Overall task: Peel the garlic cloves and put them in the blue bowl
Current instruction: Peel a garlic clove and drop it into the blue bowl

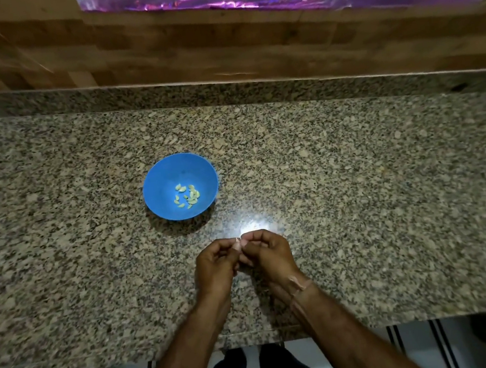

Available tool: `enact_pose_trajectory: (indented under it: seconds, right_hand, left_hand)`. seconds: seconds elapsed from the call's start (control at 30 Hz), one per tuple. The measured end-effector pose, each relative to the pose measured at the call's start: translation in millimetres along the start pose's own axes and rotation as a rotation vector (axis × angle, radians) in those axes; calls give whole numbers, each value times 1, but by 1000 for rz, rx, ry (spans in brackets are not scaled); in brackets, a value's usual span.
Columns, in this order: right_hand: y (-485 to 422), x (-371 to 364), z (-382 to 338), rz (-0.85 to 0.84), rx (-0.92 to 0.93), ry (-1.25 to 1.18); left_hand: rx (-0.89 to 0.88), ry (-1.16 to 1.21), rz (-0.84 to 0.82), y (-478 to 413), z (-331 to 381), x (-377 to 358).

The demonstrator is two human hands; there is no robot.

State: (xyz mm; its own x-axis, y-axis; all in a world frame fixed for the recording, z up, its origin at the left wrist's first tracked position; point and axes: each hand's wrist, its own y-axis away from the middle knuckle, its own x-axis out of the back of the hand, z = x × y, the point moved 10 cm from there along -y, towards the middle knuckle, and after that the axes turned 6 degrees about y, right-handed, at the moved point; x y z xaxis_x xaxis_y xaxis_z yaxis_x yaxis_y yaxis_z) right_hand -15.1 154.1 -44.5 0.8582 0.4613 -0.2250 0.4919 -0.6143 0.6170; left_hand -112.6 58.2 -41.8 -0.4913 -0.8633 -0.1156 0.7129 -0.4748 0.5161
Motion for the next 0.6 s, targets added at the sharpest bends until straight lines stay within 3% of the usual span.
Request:
enact_pose_trajectory:
  seconds: [0.13,0.27,0.43,0.6]
  right_hand:
    - [6,10,-25,-94,199,271]
    - [12,18,-51,-167,407,501]
    - [13,28,-59,-245,469,533]
    - [4,38,-57,-242,442,575]
  left_hand:
    - [21,-35,16,4,-1,-8]
    - [163,-111,-76,3,-3,-21]
    - [179,-358,-296,1,7,-36]
    - [248,-267,-329,10,-6,-47]
